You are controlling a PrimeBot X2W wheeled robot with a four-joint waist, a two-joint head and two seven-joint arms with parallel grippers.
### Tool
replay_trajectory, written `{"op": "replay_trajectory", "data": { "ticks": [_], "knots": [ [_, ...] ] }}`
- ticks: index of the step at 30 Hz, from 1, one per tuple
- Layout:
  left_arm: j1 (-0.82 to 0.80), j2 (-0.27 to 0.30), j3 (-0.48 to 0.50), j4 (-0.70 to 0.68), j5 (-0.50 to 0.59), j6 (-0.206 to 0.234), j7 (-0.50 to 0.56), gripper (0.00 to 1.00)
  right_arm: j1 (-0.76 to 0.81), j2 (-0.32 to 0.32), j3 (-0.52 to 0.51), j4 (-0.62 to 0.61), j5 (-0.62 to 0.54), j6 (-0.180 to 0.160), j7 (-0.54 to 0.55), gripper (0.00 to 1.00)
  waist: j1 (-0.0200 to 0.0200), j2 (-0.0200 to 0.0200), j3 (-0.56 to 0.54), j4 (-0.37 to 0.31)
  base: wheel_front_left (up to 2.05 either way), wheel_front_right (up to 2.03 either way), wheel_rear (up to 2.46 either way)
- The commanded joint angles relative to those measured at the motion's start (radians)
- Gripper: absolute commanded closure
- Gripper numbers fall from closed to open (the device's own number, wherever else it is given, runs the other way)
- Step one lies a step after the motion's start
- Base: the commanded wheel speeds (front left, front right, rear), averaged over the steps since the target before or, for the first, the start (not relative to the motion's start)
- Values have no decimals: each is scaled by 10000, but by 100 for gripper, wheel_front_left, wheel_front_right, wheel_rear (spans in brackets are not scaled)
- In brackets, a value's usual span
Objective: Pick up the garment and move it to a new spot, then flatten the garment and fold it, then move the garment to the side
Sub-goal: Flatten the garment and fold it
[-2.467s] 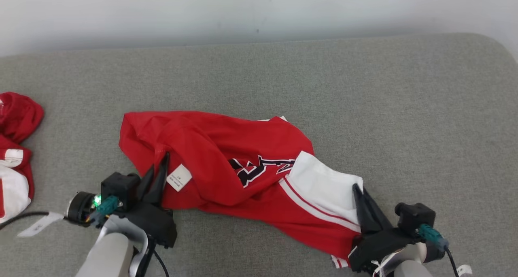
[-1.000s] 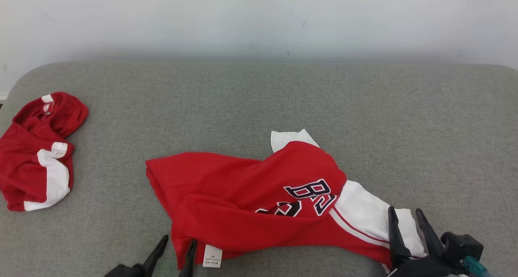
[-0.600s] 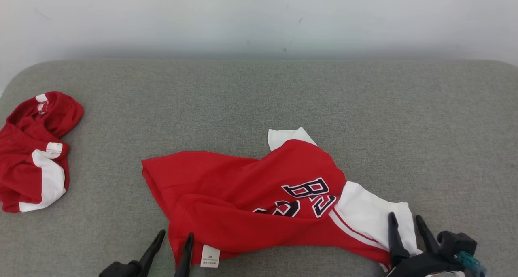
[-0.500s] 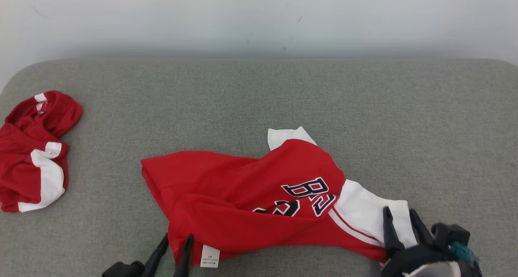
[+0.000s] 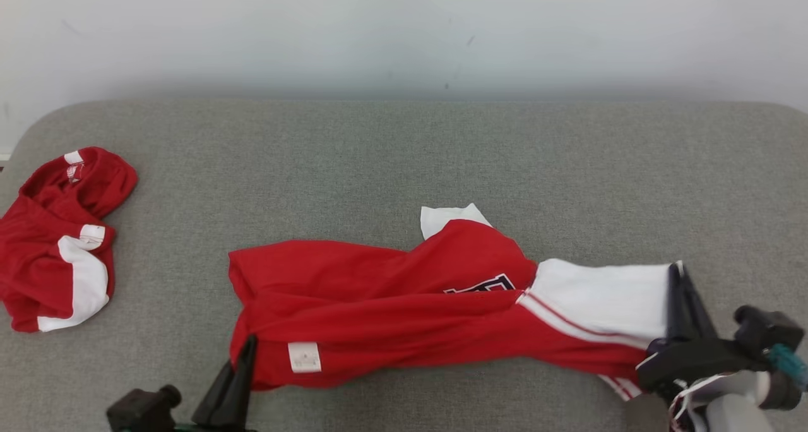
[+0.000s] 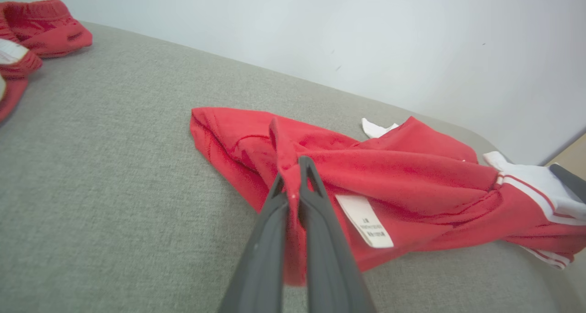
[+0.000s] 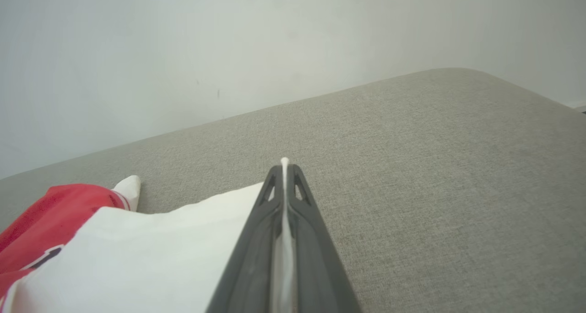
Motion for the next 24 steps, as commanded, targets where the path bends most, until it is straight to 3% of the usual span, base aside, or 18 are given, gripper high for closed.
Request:
{"op": "replay_trajectory", "data": {
  "ticks": [1, 7, 12, 17, 24],
  "knots": [
    [-75, 329, -63, -196, -272, 15, -27, 100, 44, -185, 16, -272, 242, 11, -24, 100, 0, 0, -58, 47, 0, 0, 0],
    [-1780, 1539, -835, -1084, -1447, 15, 526, 100, -1031, -970, 716, -1052, 846, 11, -23, 100, 0, 0, 44, 157, 0, 0, 0],
    [-4604, 2182, -1226, -1470, -2768, 15, 2108, 100, -3199, -1686, 1705, -1083, 1600, 11, -23, 100, 0, 0, 662, 175, 0, 0, 0],
    [-8100, 2087, -1009, -335, -3884, 15, 3849, 100, -6205, -2336, 2958, -386, 2283, 11, 75, 100, 0, 0, 1787, 71, 0, 0, 0],
    [-12773, 1156, -488, 2255, -4477, 266, 5035, 100, -10599, -2992, 4081, 774, 3003, 11, 519, 100, 0, 0, 3523, -37, 0, 0, 0]
  ]
}}
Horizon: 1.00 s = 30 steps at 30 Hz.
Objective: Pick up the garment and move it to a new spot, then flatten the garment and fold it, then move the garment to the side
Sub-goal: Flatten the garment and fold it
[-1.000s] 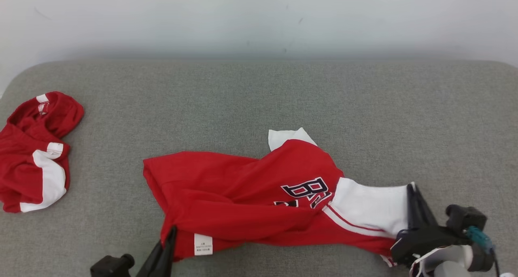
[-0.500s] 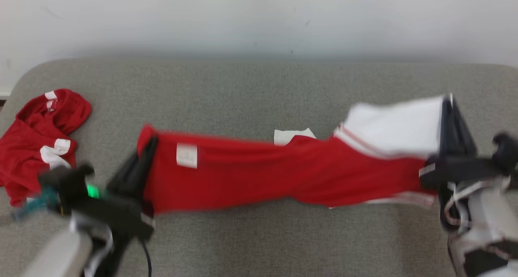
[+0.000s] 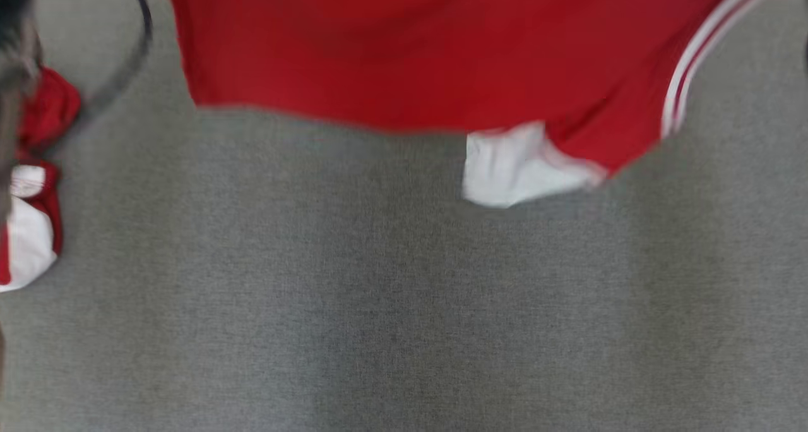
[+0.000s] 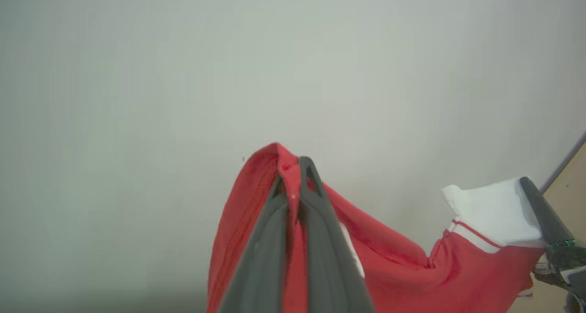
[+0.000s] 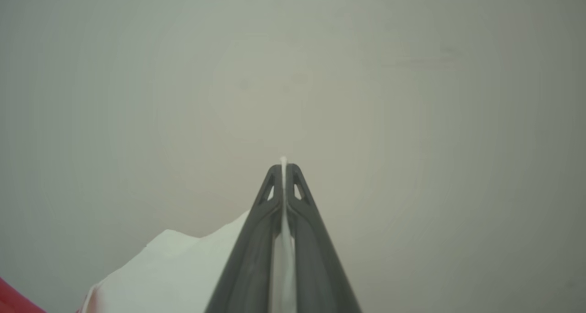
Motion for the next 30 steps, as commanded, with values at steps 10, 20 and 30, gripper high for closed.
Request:
{"op": "replay_trajectory", "data": {
  "ticks": [10, 20, 30],
  "knots": [
    [-4581, -788, 186, 2872, 192, -30, -293, 100, -4702, -334, 756, 1993, 459, 11, -142, 100, -3, -2, 2698, -323, 0, 0, 0],
    [-6947, -923, -495, 3723, 221, -177, -691, 100, -7217, -525, 1530, 3354, 242, 11, -458, 100, -3, -2, 3321, -340, 0, 0, 0],
    [-5901, -314, -1673, 2542, -805, -183, -1400, 100, -6642, -894, 2311, 2170, 1267, 11, -508, 100, -3, -2, 3364, -463, 0, 0, 0]
  ]
}}
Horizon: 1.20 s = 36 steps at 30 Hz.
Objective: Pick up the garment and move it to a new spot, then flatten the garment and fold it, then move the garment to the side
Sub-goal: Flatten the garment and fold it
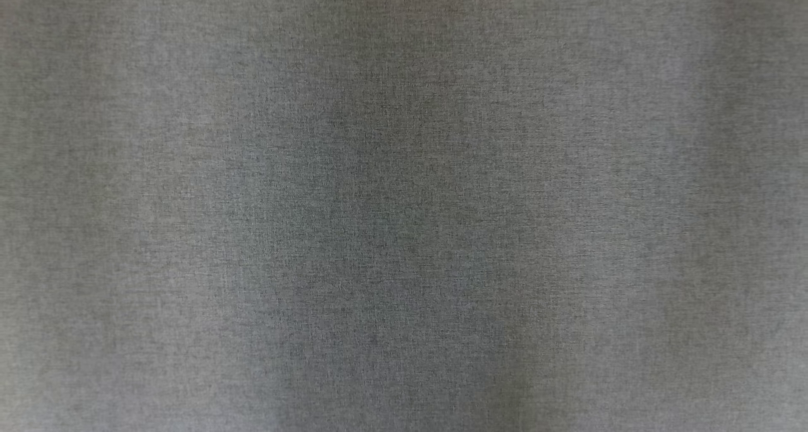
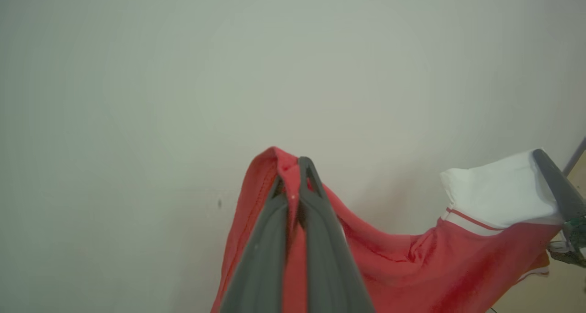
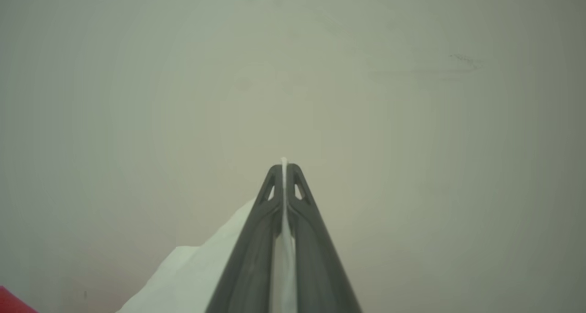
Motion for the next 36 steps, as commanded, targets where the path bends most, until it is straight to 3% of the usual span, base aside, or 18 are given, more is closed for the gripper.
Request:
{"op": "replay_trajectory", "data": {
  "ticks": [1, 6, 13, 17, 22, 28, 36],
  "knots": [
    [408, 171, -57, -273, -294, -13, -194, 100, 481, -157, 51, -380, 216, 11, -15, 100, -2, -3, -176, -39, 0, 0, 0],
    [2559, 658, -697, -1857, -920, -14, -994, 100, 2972, -820, 169, -2431, 1093, 11, -14, 100, -2, -3, -981, -70, 0, 0, 0],
    [6465, 1509, -1673, -4235, -1398, -14, -2295, 100, 7708, -1198, -722, -4711, 1905, 11, -19, 100, -2, -3, -2369, -88, 0, 0, 0],
    [8584, 2025, -2124, -5305, -1384, -4, -2919, 100, 10481, -968, -1617, -5834, 1882, 11, -19, 100, -2, -3, -2975, -117, 0, 0, 0],
    [10650, 2275, -1971, -5906, -1504, 200, -3536, 100, 12990, -488, -2536, -6815, 1871, 11, -19, 100, -2, -3, -3433, -192, 0, 0, 0],
    [13399, 2128, -2148, -6052, -1109, 135, -3707, 100, 16216, 3, -3353, -7617, 1615, 12, -19, 100, -2, -3, -4061, -11, 0, 0, 0],
    [16276, 1092, -670, -5173, -864, -33, -3724, 100, 18889, -200, -3127, -7475, 1991, 12, -20, 100, -2, -3, -4576, 109, 0, 0, 0]
  ]
}}
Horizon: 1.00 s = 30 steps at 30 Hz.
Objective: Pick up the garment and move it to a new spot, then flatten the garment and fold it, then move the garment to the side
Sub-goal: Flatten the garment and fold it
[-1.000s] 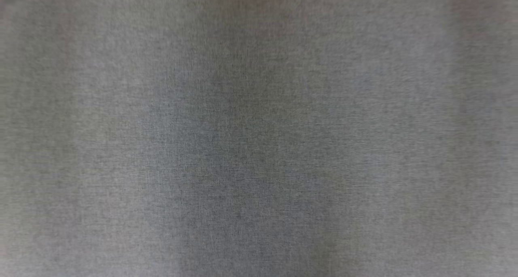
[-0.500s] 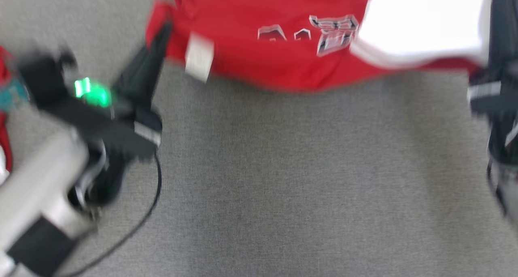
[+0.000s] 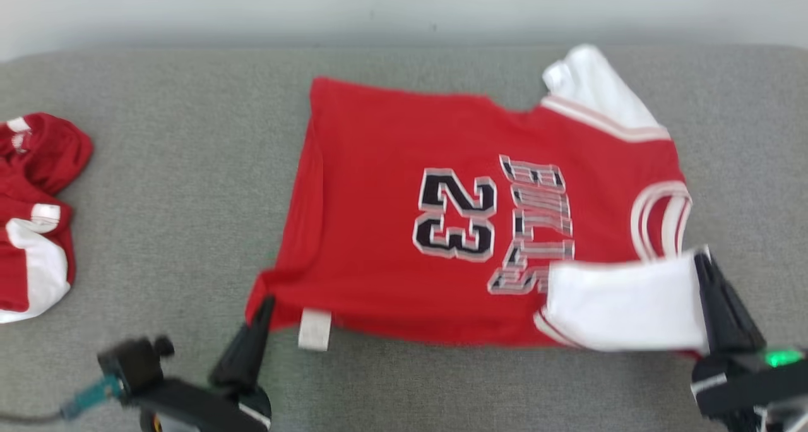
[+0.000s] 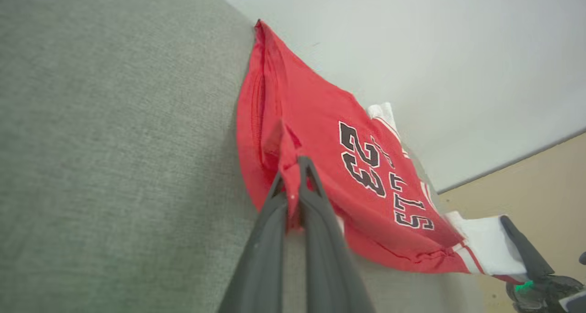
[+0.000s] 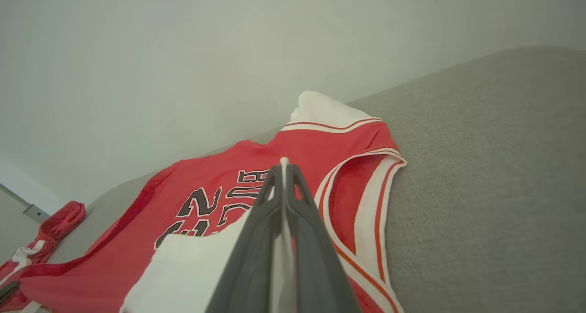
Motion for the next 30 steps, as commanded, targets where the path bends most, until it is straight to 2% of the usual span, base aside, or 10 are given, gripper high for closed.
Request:
{"op": "replay_trajectory", "data": {
  "ticks": [1, 6, 16, 23, 30],
  "knots": [
    [445, -269, 282, -15, 25, -83, -46, 100, 316, -20, -84, 92, 146, 12, -22, 100, 3, 2, -237, 56, 0, 0, 0],
    [1636, -850, 1274, -113, 357, -56, -48, 100, 1149, 88, -316, 376, 95, 12, -22, 100, 3, 2, -481, 22, 0, 0, 0],
    [3068, -1162, 1722, -217, 1397, -58, -51, 100, 2249, 605, -679, 507, 85, 12, -22, 100, 3, 2, -1000, -5, 0, 0, 0],
    [2881, -1186, 1895, -380, 2148, -59, -50, 100, 1817, 690, -752, 121, -176, 12, -22, 100, 3, 2, -1074, -88, 0, 0, 0],
    [2109, -958, 1974, -164, 2818, -59, -50, 100, 1191, 587, -962, 141, -373, 12, -22, 100, 3, 2, -977, -157, 0, 0, 0]
  ]
}}
